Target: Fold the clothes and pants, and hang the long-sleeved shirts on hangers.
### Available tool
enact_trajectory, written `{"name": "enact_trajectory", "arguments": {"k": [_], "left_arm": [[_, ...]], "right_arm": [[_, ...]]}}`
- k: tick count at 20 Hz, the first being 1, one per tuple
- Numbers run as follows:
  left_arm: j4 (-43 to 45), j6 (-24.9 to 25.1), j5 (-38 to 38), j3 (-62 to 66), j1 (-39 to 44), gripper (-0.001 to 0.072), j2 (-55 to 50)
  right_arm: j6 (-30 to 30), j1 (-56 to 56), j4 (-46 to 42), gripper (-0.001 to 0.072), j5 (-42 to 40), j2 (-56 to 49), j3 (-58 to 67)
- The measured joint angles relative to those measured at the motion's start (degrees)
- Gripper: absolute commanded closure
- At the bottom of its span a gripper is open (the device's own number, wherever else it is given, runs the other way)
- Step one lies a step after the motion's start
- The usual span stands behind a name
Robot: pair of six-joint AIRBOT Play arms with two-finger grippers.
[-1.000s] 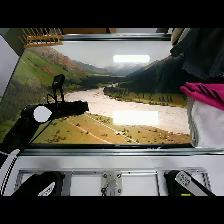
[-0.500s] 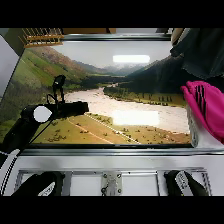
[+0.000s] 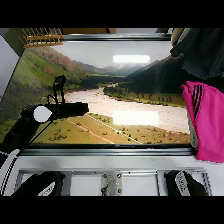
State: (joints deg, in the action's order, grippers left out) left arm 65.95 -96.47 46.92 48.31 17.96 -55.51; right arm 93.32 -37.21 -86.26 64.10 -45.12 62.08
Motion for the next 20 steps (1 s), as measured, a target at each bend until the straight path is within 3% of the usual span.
{"name": "enact_trajectory", "arguments": {"k": [3, 6, 7, 8, 9, 20], "left_arm": [[0.02, 0.00, 0.02, 0.00, 0.00, 0.0697, 0.00], [0.00, 0.02, 0.04, 0.00, 0.00, 0.0697, 0.00], [0.00, 0.00, 0.04, 0.00, 0.00, 0.0697, 0.00], [0.00, 0.00, 0.04, 0.00, 0.00, 0.0697, 0.00], [0.00, 0.00, 0.04, 0.00, 0.00, 0.0697, 0.00], [-0.02, 0.00, 0.02, 0.00, 0.00, 0.0697, 0.00]], "right_arm": [[-9.33, 9.81, 14.14, 0.0005, -2.08, 0.68, -0.02], [-14.93, 20.46, 20.04, 0.0027, -2.95, -0.35, -0.33], [-16.06, 23.32, 21.05, 0.0263, -3.08, -0.85, -0.37], [-16.98, 25.86, 21.90, 0.0643, -3.19, -1.42, -0.44], [-17.55, 27.80, 22.47, 0.0702, -3.45, -1.90, -0.46], [-19.47, 33.24, 24.46, 0.0702, -3.69, -3.54, -0.48]]}}
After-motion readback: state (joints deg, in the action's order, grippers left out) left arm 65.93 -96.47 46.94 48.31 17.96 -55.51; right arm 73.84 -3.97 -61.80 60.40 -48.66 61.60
